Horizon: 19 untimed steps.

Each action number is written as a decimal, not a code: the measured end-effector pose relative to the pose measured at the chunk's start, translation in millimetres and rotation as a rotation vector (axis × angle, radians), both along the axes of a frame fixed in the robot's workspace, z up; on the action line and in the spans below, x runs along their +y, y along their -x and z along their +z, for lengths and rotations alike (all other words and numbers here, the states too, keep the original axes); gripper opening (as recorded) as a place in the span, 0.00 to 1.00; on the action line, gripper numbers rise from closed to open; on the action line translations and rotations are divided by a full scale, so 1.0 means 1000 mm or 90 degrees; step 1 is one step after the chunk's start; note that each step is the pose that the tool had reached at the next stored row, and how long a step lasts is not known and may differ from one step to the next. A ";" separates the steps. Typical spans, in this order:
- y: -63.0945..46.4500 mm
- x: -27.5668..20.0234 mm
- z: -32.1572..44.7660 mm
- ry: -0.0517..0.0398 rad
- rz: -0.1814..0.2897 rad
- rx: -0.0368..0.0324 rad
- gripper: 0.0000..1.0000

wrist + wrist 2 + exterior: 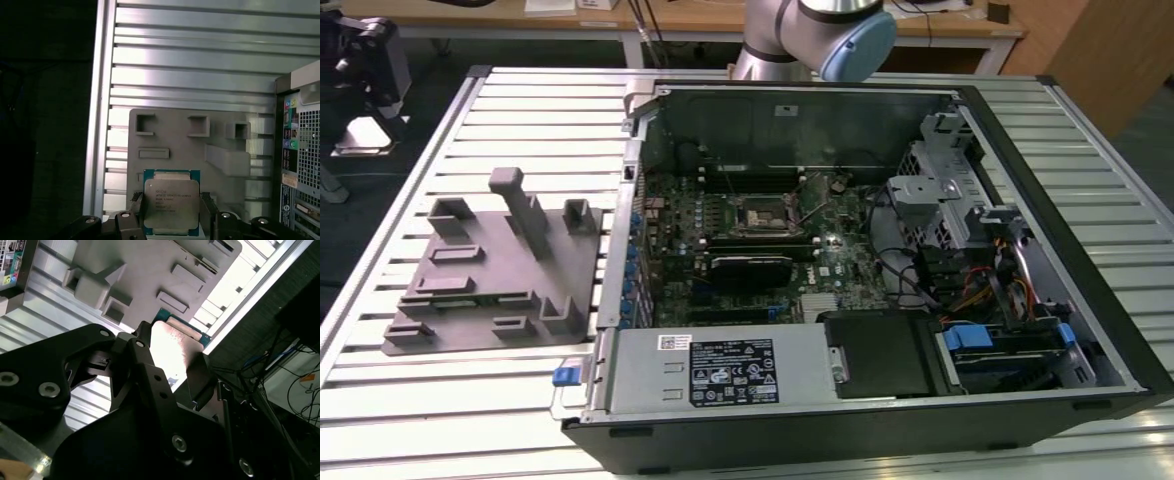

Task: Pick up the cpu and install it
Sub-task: 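Pick up the cpu and move it towards the insertion slot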

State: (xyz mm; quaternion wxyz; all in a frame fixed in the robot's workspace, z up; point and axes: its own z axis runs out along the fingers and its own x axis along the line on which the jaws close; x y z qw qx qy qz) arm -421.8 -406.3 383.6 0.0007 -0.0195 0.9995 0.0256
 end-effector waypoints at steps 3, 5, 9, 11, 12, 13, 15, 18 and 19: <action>-0.002 0.0001 0.0000 -0.0003 0.000 0.0000 0.53; -0.003 0.0002 0.0001 -0.0006 0.000 0.0000 0.53; -0.006 0.0003 0.0000 -0.0011 0.000 0.0000 0.53; -0.008 0.0003 0.0000 -0.0014 0.000 0.0000 0.53; -0.008 0.0003 0.0000 -0.0016 0.000 0.0000 0.53; -0.009 0.0003 0.0001 -0.0017 0.000 0.0000 0.53; -0.011 0.0004 0.0001 -0.0021 0.000 0.0000 0.53; -0.013 0.0004 0.0001 -0.0029 0.000 0.0000 0.53; -0.013 0.0004 0.0000 -0.0031 0.000 0.0000 0.53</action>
